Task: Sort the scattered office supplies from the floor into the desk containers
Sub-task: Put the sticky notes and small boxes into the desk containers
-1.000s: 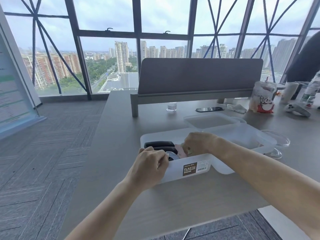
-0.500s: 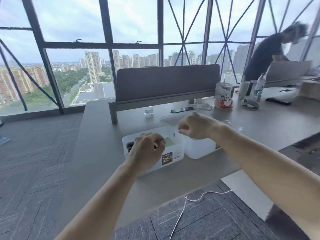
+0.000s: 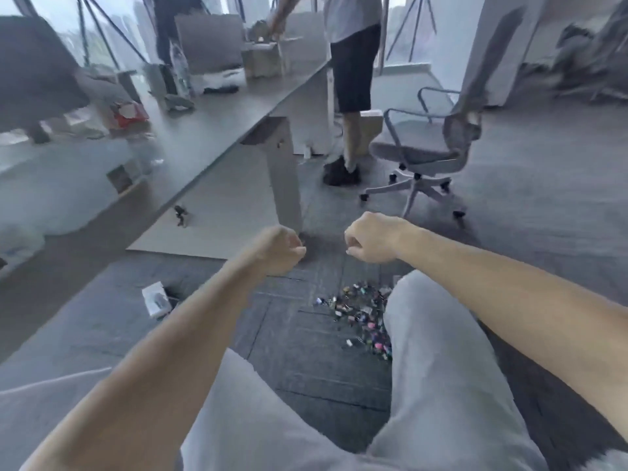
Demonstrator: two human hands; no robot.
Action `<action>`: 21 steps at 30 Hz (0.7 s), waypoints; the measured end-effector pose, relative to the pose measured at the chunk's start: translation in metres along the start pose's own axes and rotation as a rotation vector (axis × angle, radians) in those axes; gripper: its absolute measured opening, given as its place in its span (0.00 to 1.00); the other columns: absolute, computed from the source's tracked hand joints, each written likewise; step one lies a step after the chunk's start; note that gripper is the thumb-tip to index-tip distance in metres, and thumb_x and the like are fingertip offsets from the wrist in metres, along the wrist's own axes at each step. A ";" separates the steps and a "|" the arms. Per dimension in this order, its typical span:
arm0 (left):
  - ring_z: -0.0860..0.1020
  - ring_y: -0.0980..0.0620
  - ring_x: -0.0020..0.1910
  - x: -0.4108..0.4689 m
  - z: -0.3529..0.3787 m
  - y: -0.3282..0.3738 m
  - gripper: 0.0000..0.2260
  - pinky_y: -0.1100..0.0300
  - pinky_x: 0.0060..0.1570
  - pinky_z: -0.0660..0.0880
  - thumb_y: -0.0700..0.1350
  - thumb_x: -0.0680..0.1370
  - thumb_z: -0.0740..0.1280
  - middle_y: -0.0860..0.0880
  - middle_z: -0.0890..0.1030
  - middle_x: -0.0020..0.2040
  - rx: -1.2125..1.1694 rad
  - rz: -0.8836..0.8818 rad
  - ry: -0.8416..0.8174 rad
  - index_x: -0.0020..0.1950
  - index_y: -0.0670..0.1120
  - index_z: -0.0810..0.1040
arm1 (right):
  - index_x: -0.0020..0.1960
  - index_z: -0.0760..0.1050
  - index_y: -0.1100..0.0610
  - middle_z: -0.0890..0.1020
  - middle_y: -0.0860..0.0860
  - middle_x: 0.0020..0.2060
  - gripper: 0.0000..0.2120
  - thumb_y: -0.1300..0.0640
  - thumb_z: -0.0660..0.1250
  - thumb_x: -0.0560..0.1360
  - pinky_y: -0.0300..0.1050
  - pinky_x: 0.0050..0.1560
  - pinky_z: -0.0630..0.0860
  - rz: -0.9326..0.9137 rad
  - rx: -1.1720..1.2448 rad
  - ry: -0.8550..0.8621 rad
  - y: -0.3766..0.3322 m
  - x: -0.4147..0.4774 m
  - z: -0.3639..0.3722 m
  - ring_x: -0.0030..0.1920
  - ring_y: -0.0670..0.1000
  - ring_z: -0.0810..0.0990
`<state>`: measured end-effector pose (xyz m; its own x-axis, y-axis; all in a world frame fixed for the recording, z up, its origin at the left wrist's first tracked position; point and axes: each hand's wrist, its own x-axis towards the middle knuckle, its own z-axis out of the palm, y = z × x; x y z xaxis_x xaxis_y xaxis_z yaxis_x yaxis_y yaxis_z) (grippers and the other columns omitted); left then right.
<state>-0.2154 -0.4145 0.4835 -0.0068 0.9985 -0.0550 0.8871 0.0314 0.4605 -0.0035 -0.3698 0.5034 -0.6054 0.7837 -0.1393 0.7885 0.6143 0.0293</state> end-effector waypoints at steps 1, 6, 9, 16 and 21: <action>0.82 0.44 0.45 0.004 0.015 0.010 0.11 0.56 0.45 0.79 0.46 0.78 0.66 0.43 0.85 0.45 0.019 0.005 -0.026 0.47 0.41 0.84 | 0.54 0.80 0.53 0.82 0.53 0.52 0.12 0.48 0.62 0.79 0.47 0.49 0.75 0.042 -0.005 -0.029 0.016 -0.011 0.010 0.52 0.57 0.80; 0.81 0.49 0.46 0.025 0.087 0.047 0.09 0.56 0.48 0.78 0.47 0.78 0.65 0.48 0.84 0.47 0.041 -0.025 -0.171 0.50 0.46 0.84 | 0.58 0.80 0.55 0.81 0.56 0.55 0.13 0.50 0.62 0.80 0.49 0.47 0.75 0.207 0.124 -0.081 0.092 -0.052 0.052 0.52 0.58 0.80; 0.80 0.50 0.45 0.042 0.123 0.065 0.09 0.59 0.44 0.75 0.47 0.79 0.65 0.48 0.83 0.46 0.055 -0.071 -0.238 0.52 0.45 0.83 | 0.59 0.80 0.57 0.80 0.57 0.55 0.13 0.52 0.61 0.81 0.51 0.49 0.77 0.280 0.263 -0.097 0.134 -0.063 0.087 0.52 0.58 0.80; 0.79 0.51 0.48 0.087 0.191 0.098 0.10 0.60 0.47 0.72 0.49 0.80 0.64 0.48 0.83 0.55 0.098 -0.085 -0.349 0.57 0.47 0.82 | 0.54 0.81 0.57 0.82 0.56 0.50 0.12 0.52 0.62 0.80 0.48 0.45 0.77 0.393 0.416 -0.170 0.207 -0.063 0.154 0.46 0.56 0.80; 0.80 0.49 0.51 0.114 0.195 0.111 0.12 0.58 0.49 0.76 0.47 0.80 0.63 0.47 0.83 0.56 0.085 -0.080 -0.362 0.59 0.46 0.81 | 0.54 0.81 0.57 0.83 0.55 0.51 0.13 0.52 0.62 0.81 0.48 0.47 0.76 0.438 0.470 -0.139 0.233 -0.053 0.160 0.49 0.56 0.80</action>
<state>-0.0273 -0.3058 0.3554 0.0726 0.9117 -0.4044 0.9255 0.0895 0.3680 0.2297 -0.2829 0.3597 -0.2227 0.9136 -0.3404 0.9414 0.1107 -0.3187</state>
